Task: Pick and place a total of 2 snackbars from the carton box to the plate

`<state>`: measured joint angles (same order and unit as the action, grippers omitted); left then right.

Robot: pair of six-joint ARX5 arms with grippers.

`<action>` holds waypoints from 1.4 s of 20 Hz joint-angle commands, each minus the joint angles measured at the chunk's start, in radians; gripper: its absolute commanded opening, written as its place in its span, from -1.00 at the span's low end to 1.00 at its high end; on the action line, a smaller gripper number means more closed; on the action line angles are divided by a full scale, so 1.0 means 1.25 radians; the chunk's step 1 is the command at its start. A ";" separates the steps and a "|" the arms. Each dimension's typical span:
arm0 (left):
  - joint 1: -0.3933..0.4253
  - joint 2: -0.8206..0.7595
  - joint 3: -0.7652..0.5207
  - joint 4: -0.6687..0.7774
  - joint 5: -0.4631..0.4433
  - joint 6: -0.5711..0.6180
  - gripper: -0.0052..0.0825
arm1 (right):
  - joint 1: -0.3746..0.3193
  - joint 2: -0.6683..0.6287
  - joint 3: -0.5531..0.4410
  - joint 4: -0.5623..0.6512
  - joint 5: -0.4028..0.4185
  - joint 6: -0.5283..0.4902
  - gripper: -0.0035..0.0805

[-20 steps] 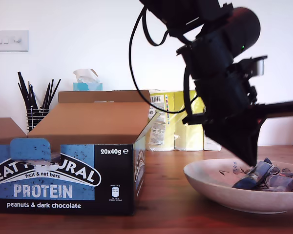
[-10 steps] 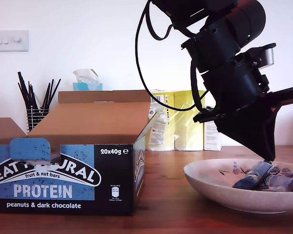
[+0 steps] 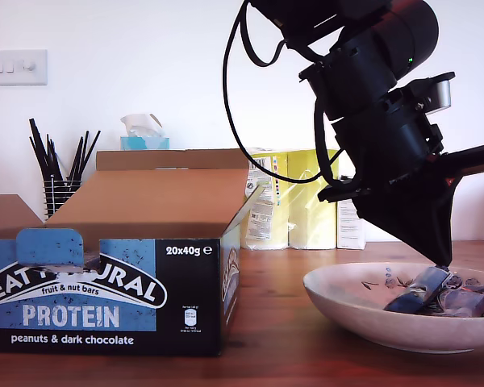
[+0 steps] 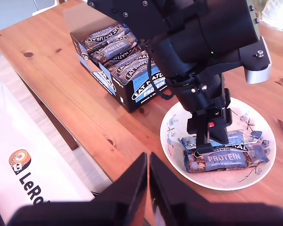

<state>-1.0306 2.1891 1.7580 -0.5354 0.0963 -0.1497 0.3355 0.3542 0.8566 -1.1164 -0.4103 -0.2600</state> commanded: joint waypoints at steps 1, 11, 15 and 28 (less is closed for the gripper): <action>0.005 0.049 -0.003 0.008 0.000 0.004 -0.93 | 0.002 -0.005 -0.014 0.003 -0.001 -0.002 -0.95; 0.013 0.062 -0.003 0.002 -0.034 0.007 -0.93 | 0.002 -0.005 -0.014 0.003 -0.001 -0.002 -0.95; 0.013 0.062 -0.003 -0.013 -0.065 0.010 -0.93 | 0.002 -0.005 -0.014 0.003 -0.001 -0.002 -0.95; 0.021 -0.020 -0.003 0.022 -0.035 0.018 -0.93 | 0.002 -0.005 -0.014 0.016 0.031 0.002 -0.95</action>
<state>-1.0061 2.2192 1.7580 -0.5209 0.0467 -0.1307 0.3359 0.3542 0.8566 -1.1057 -0.3820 -0.2596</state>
